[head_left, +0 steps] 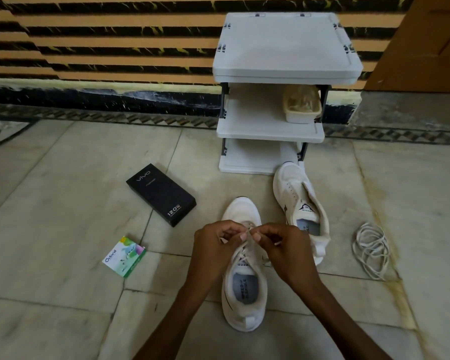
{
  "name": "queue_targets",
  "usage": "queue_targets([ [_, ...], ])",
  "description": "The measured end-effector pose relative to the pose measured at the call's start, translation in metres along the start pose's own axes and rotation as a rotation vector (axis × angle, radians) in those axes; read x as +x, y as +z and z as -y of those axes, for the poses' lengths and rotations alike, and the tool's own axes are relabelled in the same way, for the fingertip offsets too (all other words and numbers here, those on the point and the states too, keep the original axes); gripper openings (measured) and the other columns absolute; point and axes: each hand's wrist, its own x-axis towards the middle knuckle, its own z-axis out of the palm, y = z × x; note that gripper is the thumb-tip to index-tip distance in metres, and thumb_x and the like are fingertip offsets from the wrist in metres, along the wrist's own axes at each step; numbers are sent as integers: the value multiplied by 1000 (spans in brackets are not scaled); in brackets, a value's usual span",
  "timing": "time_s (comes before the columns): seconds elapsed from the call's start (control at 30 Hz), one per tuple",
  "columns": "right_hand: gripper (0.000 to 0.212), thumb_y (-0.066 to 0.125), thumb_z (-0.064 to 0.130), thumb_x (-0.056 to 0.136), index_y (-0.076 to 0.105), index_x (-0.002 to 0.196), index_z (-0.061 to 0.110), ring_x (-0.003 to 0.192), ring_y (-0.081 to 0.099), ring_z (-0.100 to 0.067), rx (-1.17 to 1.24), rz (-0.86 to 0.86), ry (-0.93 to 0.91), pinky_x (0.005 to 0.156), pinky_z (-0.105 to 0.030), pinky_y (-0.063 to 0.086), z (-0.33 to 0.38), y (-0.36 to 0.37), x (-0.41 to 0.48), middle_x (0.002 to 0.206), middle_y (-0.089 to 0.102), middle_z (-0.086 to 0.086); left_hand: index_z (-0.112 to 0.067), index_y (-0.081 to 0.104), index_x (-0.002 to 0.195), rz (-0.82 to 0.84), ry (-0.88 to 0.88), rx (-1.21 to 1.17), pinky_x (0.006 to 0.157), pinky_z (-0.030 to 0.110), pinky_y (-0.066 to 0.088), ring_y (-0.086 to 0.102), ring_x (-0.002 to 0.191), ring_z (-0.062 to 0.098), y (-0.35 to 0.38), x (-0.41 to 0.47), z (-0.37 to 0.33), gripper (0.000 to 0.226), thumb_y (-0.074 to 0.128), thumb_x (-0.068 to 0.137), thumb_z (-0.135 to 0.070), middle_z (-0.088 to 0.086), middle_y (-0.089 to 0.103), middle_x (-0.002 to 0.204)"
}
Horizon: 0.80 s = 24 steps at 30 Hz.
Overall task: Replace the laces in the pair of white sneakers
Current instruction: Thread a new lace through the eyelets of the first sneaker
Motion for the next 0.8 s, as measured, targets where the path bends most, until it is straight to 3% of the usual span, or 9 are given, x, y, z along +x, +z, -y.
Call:
queue_targets([
  [0.1,12,73,12,85,77,83,23,77,66,-3,35,-14,28,68,-20,50,5,-2,4,81,74,10,-22,77,91,-31,-7,-73,76,21,53,68,83,4,-1,2,-7,9,72,86,-16,-14,74,84],
  [0.27,12,72,12,85,73,80,22,75,62,4,-7,-153,-134,65,-5,42,54,-33,16,76,68,17,-24,74,94,-117,30,-258,80,34,58,68,90,11,-21,4,-53,8,70,87,-21,-8,73,92],
  [0.5,7,69,18,86,74,84,23,79,61,-5,-61,-260,-410,66,-22,49,141,-88,18,79,67,13,-30,74,89,-232,299,-277,72,25,53,66,92,12,-64,0,-148,6,70,86,-28,-12,71,96],
  [0.7,7,71,15,86,74,82,20,77,61,-5,-103,-283,-521,65,-20,48,174,-103,7,80,68,12,-28,76,87,-275,335,-305,78,40,55,67,94,14,-81,-12,-175,6,72,83,-26,-9,73,97],
  [0.8,8,72,12,85,74,82,20,74,60,-5,-158,-295,-534,65,-23,48,180,-102,2,78,68,10,-30,76,88,-283,341,-286,78,38,56,67,96,13,-84,-17,-177,8,70,83,-31,-10,72,97],
])
